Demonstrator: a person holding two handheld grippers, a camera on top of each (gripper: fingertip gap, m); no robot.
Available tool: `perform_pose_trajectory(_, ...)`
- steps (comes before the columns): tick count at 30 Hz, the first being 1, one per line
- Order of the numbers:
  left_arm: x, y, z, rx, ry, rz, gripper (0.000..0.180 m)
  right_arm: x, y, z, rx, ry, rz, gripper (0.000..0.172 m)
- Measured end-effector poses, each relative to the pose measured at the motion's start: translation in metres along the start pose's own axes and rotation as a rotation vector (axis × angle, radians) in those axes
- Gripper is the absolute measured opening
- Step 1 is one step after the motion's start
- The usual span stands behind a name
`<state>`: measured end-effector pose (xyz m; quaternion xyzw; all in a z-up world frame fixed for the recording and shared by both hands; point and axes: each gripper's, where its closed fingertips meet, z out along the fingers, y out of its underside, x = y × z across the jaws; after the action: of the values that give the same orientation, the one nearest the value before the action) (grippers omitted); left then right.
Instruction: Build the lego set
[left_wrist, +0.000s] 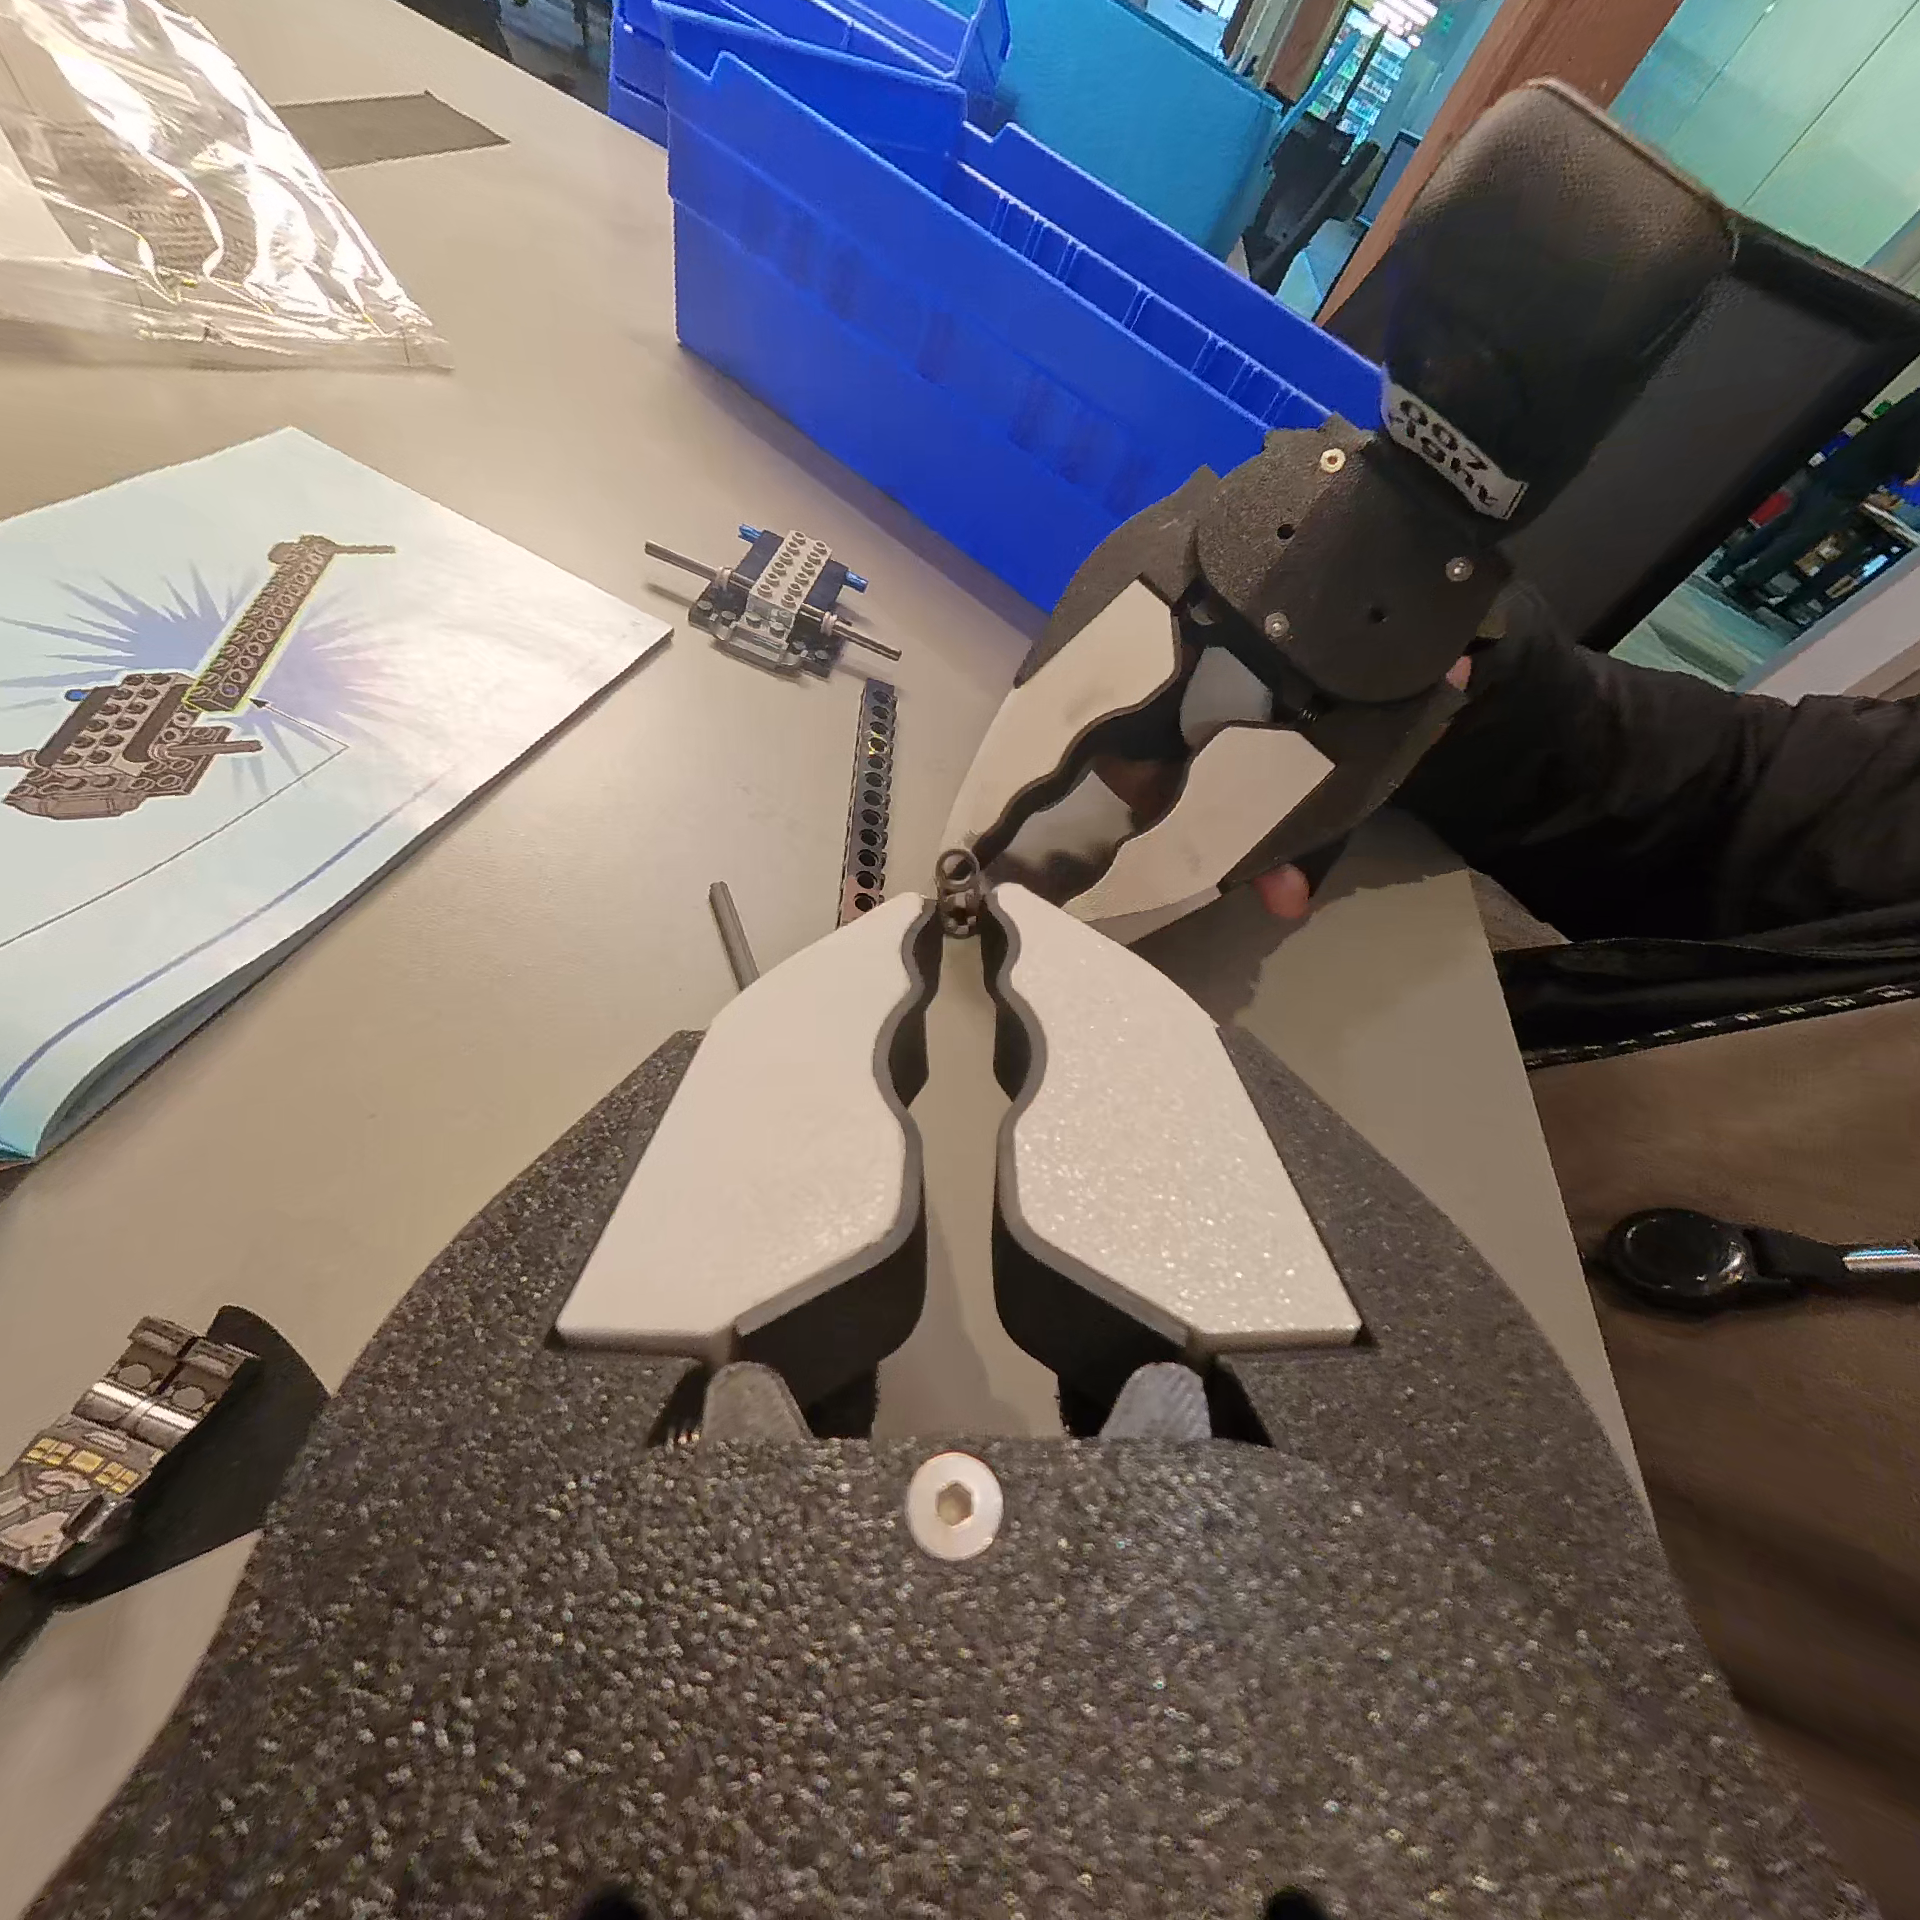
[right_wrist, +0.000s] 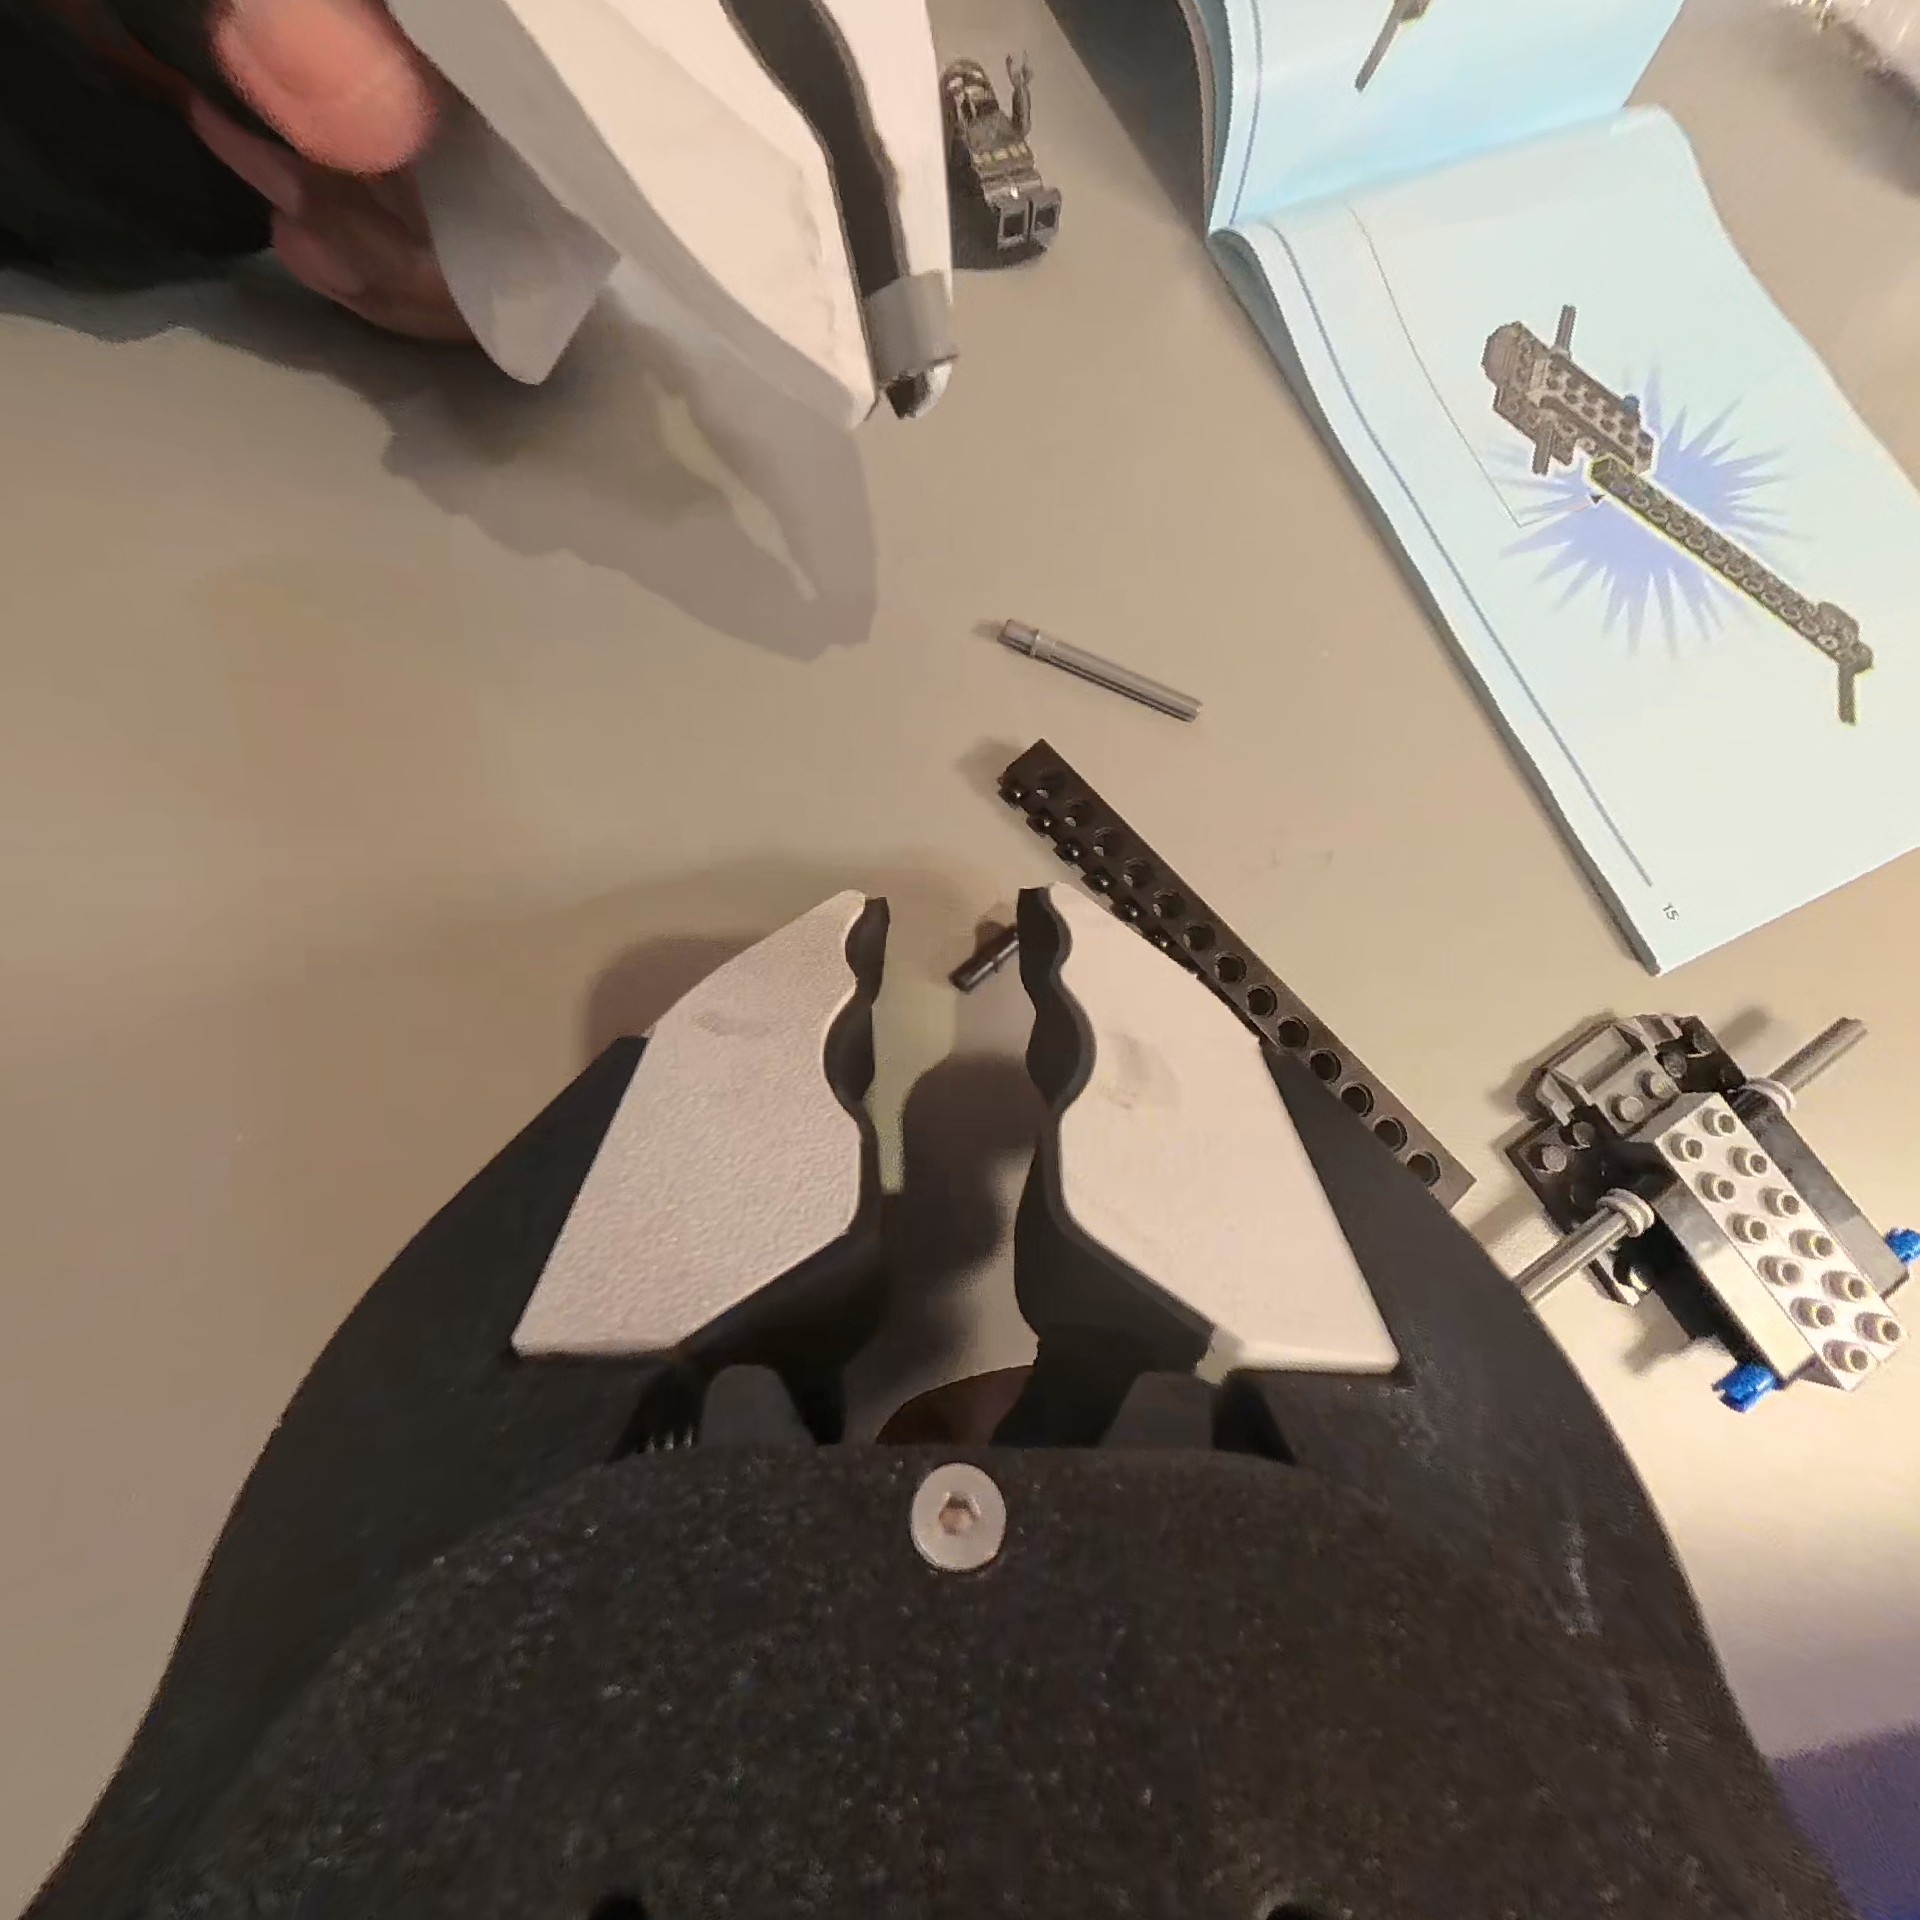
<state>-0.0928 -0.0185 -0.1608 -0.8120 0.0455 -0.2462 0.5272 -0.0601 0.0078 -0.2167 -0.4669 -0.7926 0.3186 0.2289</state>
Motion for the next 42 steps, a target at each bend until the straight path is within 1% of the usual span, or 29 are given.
perform_pose_trajectory(2, 0.001, 0.001, 0.001, -0.008, -0.005, 0.010, 0.007, 0.002, 0.002, 0.000, -0.013, 0.016, 0.007, 0.029)
perform_pose_trajectory(6, 0.003, 0.001, 0.002, -0.015, -0.005, 0.024, 0.007, 0.003, 0.009, 0.000, -0.049, 0.050, 0.000, 0.030)
perform_pose_trajectory(9, 0.005, 0.002, 0.003, -0.017, -0.005, 0.030, 0.007, 0.007, 0.007, -0.005, -0.017, 0.107, 0.002, 0.035)
perform_pose_trajectory(11, 0.005, 0.001, 0.002, -0.016, -0.008, 0.037, 0.007, 0.012, 0.007, -0.012, 0.014, 0.153, 0.045, 0.035)
perform_pose_trajectory(15, 0.005, 0.000, 0.003, -0.008, -0.007, 0.030, 0.007, 0.020, 0.019, -0.016, -0.028, 0.212, 0.172, 0.033)
perform_pose_trajectory(20, 0.006, 0.002, 0.005, -0.019, -0.012, 0.039, 0.007, 0.019, 0.021, -0.009, -0.069, 0.195, 0.205, 0.031)
perform_pose_trajectory(22, 0.006, 0.003, 0.005, -0.022, -0.013, 0.040, 0.007, 0.017, 0.019, -0.007, -0.070, 0.185, 0.199, 0.028)
perform_pose_trajectory(23, 0.006, 0.003, 0.005, -0.025, -0.014, 0.039, 0.007, 0.016, 0.018, -0.006, -0.070, 0.181, 0.191, 0.024)
perform_pose_trajectory(24, 0.006, 0.004, 0.006, -0.029, -0.013, 0.038, 0.007, 0.016, 0.017, -0.005, -0.071, 0.180, 0.180, 0.018)
perform_pose_trajectory(25, 0.006, 0.004, 0.006, -0.031, -0.012, 0.040, 0.007, 0.016, 0.017, -0.005, -0.073, 0.187, 0.168, 0.007)
perform_pose_trajectory(28, 0.007, 0.006, 0.007, -0.044, -0.016, 0.050, 0.007, 0.015, 0.017, -0.005, -0.077, 0.207, 0.124, 0.005)
perform_pose_trajectory(31, 0.008, 0.010, 0.010, -0.076, -0.020, 0.064, 0.007, 0.007, 0.015, -0.005, -0.065, 0.173, 0.076, 0.004)
perform_pose_trajectory(33, 0.012, 0.014, 0.012, -0.102, -0.010, 0.086, 0.007, 0.003, 0.010, -0.007, -0.031, 0.183, 0.016, 0.004)
perform_pose_trajectory(35, 0.016, 0.017, 0.014, -0.125, 0.006, 0.107, 0.007, -0.006, -0.005, -0.012, 0.065, 0.184, -0.071, 0.005)
perform_pose_trajectory(37, 0.021, 0.018, 0.015, -0.129, 0.030, 0.118, 0.007, -0.013, -0.019, -0.019, 0.164, 0.185, -0.100, 0.004)
perform_pose_trajectory(39, 0.026, 0.014, 0.014, -0.099, 0.070, 0.110, 0.007, -0.018, -0.031, -0.025, 0.239, 0.190, -0.115, 0.004)
perform_pose_trajectory(42, 0.033, 0.005, 0.008, -0.025, 0.155, 0.056, 0.007, -0.020, -0.046, -0.037, 0.329, 0.263, -0.173, 0.004)
